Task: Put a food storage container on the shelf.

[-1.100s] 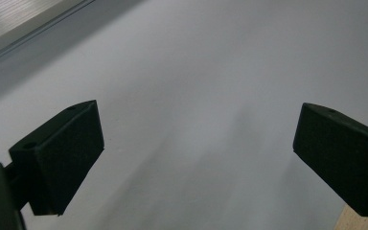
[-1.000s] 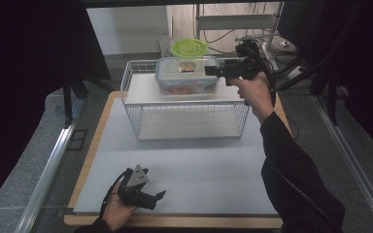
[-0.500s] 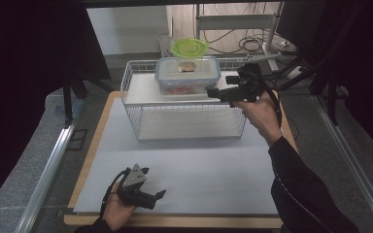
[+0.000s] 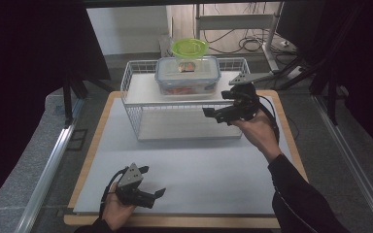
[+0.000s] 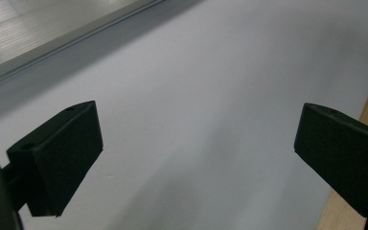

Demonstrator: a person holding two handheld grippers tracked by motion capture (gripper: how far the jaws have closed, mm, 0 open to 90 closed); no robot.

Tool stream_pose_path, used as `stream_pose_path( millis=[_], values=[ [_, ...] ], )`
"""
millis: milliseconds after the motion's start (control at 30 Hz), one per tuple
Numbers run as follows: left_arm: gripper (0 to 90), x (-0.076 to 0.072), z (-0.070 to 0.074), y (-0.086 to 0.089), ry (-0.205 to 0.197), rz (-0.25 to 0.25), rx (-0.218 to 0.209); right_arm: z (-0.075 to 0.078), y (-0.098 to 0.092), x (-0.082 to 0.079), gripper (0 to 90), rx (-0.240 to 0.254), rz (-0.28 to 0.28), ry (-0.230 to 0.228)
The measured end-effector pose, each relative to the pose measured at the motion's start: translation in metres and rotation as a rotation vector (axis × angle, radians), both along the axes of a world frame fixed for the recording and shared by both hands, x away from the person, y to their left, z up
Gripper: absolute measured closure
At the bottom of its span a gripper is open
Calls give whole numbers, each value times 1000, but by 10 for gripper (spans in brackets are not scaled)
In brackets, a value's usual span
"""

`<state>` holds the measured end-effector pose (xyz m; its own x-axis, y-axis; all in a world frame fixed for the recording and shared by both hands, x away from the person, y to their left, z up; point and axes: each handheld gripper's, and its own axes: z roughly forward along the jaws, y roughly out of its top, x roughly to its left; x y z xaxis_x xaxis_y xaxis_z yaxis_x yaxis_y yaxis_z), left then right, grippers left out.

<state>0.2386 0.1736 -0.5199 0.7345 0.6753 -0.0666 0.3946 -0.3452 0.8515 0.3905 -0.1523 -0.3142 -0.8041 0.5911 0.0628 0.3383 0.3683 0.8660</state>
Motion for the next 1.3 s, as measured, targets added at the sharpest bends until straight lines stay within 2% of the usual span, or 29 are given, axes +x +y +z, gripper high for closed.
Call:
stream_pose_path(
  millis=[167,333,533,667,933,1067,1133,1167,1300],
  values=[
    [23,0,0,0,-8,-2,0,-7,0,-5,61,-2,11,-2],
    [14,-1,0,-1,-10,1,27,-16,-2,-12,61,-7,20,-12],
    [12,-1,0,-1,-9,7,31,-26,-3,-18,60,-15,27,-20],
    [11,-1,0,-2,-5,4,36,-40,-5,-20,53,-26,31,-19],
    [11,-1,-1,-2,-2,4,41,-62,-9,-25,42,-62,30,-61],
    [11,-1,-1,-2,-1,4,42,-69,-11,-27,41,-68,28,-67],
    [11,-1,-1,-3,0,3,44,-78,-14,-32,40,-63,38,-67],
    [11,-1,-1,-3,0,3,44,-78,-14,-32,40,-63,38,-67],
    [12,0,-1,-3,0,1,41,-91,-17,-40,39,-85,41,-87]
  ],
)
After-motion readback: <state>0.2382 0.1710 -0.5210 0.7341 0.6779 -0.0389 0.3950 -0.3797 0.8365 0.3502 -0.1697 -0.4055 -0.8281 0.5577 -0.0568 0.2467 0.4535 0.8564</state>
